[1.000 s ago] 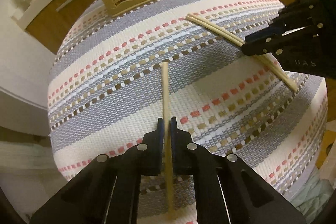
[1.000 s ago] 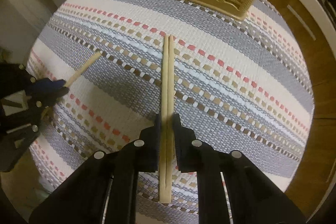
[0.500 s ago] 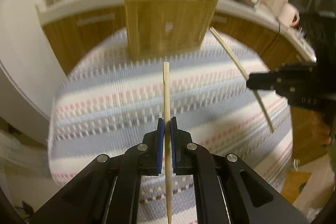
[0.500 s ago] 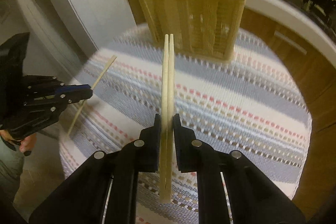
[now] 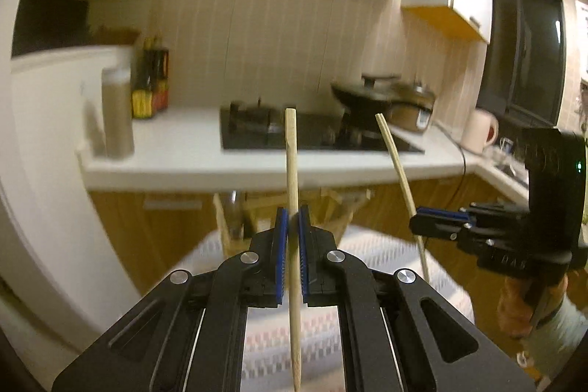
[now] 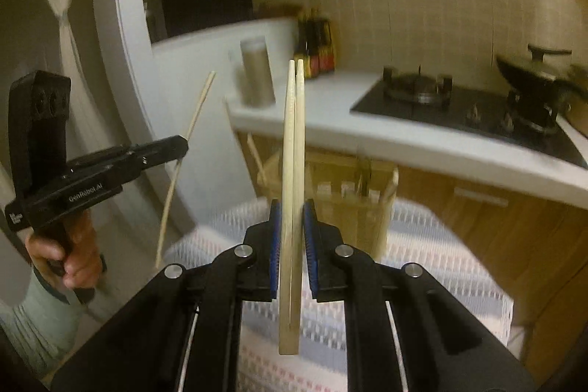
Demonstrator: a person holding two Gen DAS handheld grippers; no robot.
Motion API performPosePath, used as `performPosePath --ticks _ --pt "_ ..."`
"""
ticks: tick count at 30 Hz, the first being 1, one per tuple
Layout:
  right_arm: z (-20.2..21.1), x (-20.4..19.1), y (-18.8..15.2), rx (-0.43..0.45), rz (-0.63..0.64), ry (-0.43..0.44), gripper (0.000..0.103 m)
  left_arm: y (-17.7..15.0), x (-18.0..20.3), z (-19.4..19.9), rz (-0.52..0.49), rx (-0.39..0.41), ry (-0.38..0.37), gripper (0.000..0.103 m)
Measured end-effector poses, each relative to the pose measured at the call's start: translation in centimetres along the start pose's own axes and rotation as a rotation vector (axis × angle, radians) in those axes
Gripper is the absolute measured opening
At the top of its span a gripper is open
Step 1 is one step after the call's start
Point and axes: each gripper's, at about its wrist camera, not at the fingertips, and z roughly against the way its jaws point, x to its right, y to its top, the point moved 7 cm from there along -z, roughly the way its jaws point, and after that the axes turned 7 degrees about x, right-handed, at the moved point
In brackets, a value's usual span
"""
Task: Organize utensils
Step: 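Lift both held chopsticks and carry them above the utensil holder, then open both tools to drop the chopsticks into the holder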
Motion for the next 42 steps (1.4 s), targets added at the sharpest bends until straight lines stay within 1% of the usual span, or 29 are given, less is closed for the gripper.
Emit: performPosePath --ticks 4,6,9,12,13,15,16,17,20,25,31,34,37,42 --pt "-0.4 0.9 3.0 0.099 0.018 -0.025 0.01 2.3 0.9 -1.6 -0.04 0.084 0.005 0.004" --pt "-0.5 1.4 4.4 0.139 0.013 -0.04 0.01 2.8 1.1 -2.4 -0.052 0.113 0.007 0.004" --pt "-1.3 3.2 6.3 0.226 0.029 -0.099 0.01 3.6 1.2 -3.9 -0.066 0.162 0.012 0.004" --pt "-2.4 5.1 7.5 0.29 0.023 -0.127 0.01 4.5 0.9 -5.2 -0.05 0.205 0.002 0.004" --pt "-2.9 6.1 7.9 0.326 0.011 -0.14 0.01 4.7 0.8 -5.5 -0.044 0.215 -0.002 0.004" --pt "-3.4 6.7 8.2 0.367 0.01 -0.139 0.01 4.9 0.1 -6.5 -0.029 0.242 -0.002 0.004" --pt "-3.4 6.7 8.2 0.367 0.01 -0.139 0.01 5.1 -0.3 -7.0 -0.021 0.252 -0.003 0.004" --pt "-4.4 7.4 8.2 0.386 0.007 -0.148 0.01 5.1 -0.6 -7.6 -0.009 0.261 -0.006 0.004" --pt "-6.0 7.9 7.6 0.398 0.005 -0.151 0.01 4.8 -1.6 -9.0 0.006 0.296 0.012 0.004" --pt "-7.8 8.4 6.4 0.399 0.014 -0.162 0.01 3.8 -2.9 -10.6 0.02 0.33 0.044 0.004" --pt "-10.2 9.2 4.4 0.373 0.03 -0.178 0.01 2.5 -4.3 -12.3 0.028 0.341 0.079 0.004" --pt "-10.6 9.6 3.9 0.369 0.031 -0.181 0.01 1.8 -4.9 -12.9 0.018 0.349 0.121 0.004" --pt "-10.9 9.9 3.5 0.361 0.018 -0.167 0.01 1.3 -5.6 -13.1 0.016 0.355 0.151 0.004" --pt "-11.5 9.7 2.9 0.348 0.015 -0.146 0.01 0.7 -5.8 -13.5 -0.007 0.358 0.172 0.004"
